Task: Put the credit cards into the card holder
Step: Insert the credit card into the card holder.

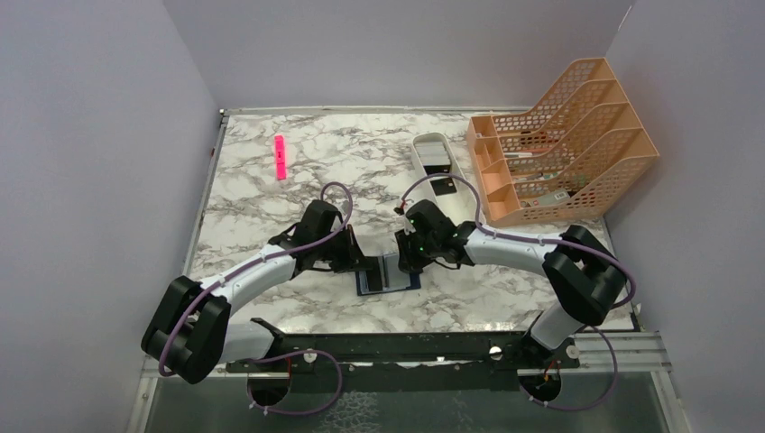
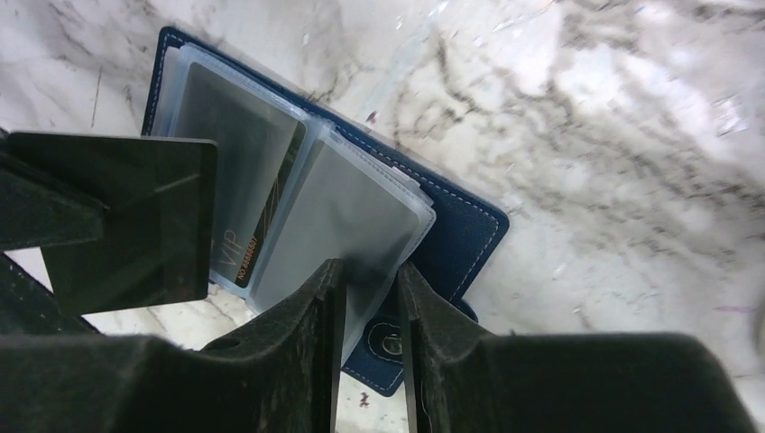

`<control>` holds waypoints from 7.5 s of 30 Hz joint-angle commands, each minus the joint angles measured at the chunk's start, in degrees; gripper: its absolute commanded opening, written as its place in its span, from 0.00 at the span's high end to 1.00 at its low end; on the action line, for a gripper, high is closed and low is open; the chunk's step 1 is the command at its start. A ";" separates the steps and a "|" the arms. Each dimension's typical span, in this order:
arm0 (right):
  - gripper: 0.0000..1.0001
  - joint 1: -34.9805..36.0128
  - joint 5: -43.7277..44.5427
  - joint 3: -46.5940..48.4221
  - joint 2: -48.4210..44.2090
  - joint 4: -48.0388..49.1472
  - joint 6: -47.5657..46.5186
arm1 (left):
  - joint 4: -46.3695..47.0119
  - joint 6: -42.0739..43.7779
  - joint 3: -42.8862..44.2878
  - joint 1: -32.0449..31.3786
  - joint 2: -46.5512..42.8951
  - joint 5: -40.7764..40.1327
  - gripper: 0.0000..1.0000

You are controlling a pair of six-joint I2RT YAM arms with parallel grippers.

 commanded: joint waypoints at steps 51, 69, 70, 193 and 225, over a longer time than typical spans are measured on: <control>0.72 4.60 7.71 -10.48 -7.35 0.33 6.64 | 7.36 -1.34 -0.98 -1.88 7.98 4.67 1.00; 0.73 4.55 7.33 -11.14 -6.03 1.16 5.85 | 5.84 -3.32 0.21 -1.99 4.02 4.27 1.00; 0.73 4.55 7.34 -11.18 -5.96 1.24 5.81 | 5.85 -3.44 0.43 -2.05 3.60 4.40 1.00; 0.69 4.28 14.47 -15.29 -18.02 -3.51 11.49 | 6.69 -6.00 4.64 -12.58 13.09 -3.74 0.42; 0.71 4.28 14.81 -19.21 -19.84 -1.01 15.45 | 9.99 -10.57 5.60 -16.22 14.13 -4.86 0.39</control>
